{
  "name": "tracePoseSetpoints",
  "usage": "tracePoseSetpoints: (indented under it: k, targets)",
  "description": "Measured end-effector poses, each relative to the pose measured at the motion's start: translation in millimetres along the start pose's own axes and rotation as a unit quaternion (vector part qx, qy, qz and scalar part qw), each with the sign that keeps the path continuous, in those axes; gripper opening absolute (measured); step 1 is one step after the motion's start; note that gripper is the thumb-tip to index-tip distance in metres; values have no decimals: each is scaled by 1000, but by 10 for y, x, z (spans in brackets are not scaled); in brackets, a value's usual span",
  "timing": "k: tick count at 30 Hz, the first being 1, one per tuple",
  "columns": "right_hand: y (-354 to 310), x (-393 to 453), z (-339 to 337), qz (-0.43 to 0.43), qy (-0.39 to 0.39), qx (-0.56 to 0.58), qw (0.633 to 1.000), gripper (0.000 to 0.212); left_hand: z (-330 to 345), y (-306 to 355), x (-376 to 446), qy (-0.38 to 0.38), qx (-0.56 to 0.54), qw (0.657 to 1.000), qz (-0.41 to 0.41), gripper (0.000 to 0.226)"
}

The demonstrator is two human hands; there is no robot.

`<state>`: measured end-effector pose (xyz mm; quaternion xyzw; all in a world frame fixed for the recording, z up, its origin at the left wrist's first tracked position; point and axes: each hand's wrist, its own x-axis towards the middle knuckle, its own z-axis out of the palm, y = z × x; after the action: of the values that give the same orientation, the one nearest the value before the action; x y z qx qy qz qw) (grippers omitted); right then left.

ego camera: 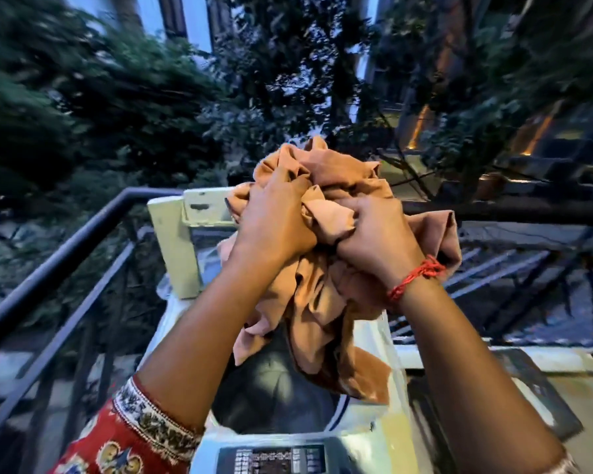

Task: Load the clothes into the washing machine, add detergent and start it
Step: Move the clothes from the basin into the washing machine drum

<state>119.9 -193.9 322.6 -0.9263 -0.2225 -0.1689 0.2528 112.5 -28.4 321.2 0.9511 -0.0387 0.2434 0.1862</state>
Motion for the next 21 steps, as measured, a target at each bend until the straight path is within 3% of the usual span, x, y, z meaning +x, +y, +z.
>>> tracePoseSetpoints:
  k: [10, 21]
  targets:
    - [243, 21, 1146, -38, -94, 78, 992, 33, 552, -521, -386, -88, 105, 978, -155, 53]
    - [657, -492, 2127, 38, -265, 67, 961, 46, 1582, -917, -1093, -202, 76, 945, -247, 76]
